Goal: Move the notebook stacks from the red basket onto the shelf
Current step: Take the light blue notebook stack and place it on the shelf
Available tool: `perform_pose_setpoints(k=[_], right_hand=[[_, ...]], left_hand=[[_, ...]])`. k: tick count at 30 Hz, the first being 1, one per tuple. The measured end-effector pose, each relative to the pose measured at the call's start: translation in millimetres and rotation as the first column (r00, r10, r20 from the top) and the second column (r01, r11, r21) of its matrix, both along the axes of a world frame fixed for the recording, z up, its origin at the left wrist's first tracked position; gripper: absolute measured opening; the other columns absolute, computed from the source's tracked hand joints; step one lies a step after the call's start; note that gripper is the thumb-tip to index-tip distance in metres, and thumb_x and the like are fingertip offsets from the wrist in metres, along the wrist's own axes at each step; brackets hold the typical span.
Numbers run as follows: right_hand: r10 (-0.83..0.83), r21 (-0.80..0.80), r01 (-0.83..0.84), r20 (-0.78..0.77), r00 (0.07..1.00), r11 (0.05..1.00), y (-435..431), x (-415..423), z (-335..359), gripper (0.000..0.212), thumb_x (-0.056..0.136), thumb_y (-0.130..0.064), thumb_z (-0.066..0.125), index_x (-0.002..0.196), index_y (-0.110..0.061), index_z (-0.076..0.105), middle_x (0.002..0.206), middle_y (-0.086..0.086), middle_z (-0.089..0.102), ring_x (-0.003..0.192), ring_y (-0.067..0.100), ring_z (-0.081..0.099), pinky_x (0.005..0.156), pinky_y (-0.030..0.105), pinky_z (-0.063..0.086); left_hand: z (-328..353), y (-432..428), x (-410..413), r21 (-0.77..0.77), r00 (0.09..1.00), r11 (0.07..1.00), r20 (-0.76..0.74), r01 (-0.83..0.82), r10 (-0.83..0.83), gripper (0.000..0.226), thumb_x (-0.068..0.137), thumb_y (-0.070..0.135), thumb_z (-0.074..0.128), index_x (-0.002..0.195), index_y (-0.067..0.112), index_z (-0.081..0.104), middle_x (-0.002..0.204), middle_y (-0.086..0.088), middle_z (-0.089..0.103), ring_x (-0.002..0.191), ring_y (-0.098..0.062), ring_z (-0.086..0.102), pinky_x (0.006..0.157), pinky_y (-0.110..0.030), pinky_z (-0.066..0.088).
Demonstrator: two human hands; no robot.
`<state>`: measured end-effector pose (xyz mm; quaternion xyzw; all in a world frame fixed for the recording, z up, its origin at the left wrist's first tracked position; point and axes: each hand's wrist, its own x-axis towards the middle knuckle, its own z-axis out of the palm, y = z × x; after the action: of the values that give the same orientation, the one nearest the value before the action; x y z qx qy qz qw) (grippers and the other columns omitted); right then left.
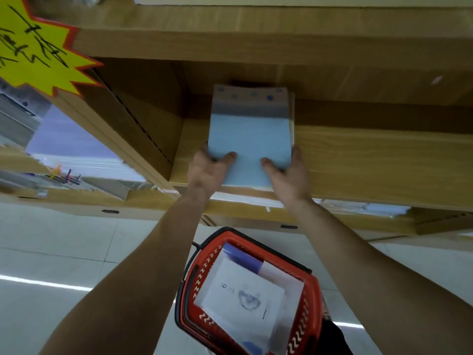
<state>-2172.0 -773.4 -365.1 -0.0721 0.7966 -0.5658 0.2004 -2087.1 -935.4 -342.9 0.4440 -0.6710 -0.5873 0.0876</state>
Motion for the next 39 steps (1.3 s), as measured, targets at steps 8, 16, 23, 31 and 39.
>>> perform_pose_setpoints(k=[8,16,23,31,39], right_hand=[[-0.004,-0.007,0.004,-0.037,0.999,1.000,-18.0,-37.7,-3.8,0.058,0.089,-0.037,0.074,0.136,-0.025,0.043,0.116,-0.009,0.063,0.095,0.006,0.065,0.075,0.018,0.053],[0.168,0.007,-0.168,-0.091,0.982,0.986,11.0,-25.0,7.3,0.078,0.087,-0.042,0.074,0.151,-0.042,0.028,0.141,-0.009,0.051,0.122,0.009,0.057,0.095,0.032,0.054],[0.235,0.236,-0.194,-0.158,0.959,0.952,41.0,-0.6,-9.0,0.097,0.088,-0.042,0.072,0.158,-0.044,0.005,0.135,-0.006,0.063,0.109,0.012,0.065,0.094,0.027,0.054],[0.230,0.431,-0.036,-0.407,0.884,0.902,37.7,-5.2,-20.1,0.065,0.090,-0.042,0.070,0.144,-0.014,0.046,0.080,-0.011,0.051,0.072,0.009,0.057,0.066,0.020,0.043],[0.154,0.098,-0.134,-0.236,0.959,0.986,36.1,18.0,-22.3,0.099,0.084,-0.072,0.057,0.160,-0.035,0.006,0.141,-0.009,0.054,0.129,0.012,0.052,0.111,0.044,0.044]], left_hand=[[8.5,-10.8,-37.5,0.119,0.997,0.992,-0.075,0.037,-0.028,0.042,0.086,0.022,0.077,0.117,0.027,0.049,0.097,0.010,0.059,0.089,-0.010,0.062,0.074,-0.026,0.054],[5.7,-6.6,3.1,0.058,0.985,0.990,-0.121,0.127,-0.119,0.048,0.087,0.027,0.074,0.130,0.021,0.053,0.105,0.014,0.065,0.100,-0.005,0.063,0.072,-0.014,0.053],[-24.3,0.9,31.4,-0.278,0.963,0.930,0.185,0.242,-0.195,0.067,0.073,0.047,0.083,0.128,0.021,0.054,0.103,0.009,0.069,0.095,-0.012,0.066,0.082,-0.033,0.057],[-45.0,13.8,14.0,-0.464,0.977,0.884,0.210,0.062,0.042,0.059,0.067,0.066,0.078,0.089,0.014,0.064,0.062,0.012,0.055,0.054,-0.007,0.048,0.049,-0.022,0.035],[-29.6,4.9,39.6,-0.321,0.959,0.921,-0.101,0.221,-0.266,0.070,0.093,0.062,0.051,0.154,0.035,0.028,0.133,0.017,0.059,0.125,-0.009,0.055,0.103,-0.043,0.049]])
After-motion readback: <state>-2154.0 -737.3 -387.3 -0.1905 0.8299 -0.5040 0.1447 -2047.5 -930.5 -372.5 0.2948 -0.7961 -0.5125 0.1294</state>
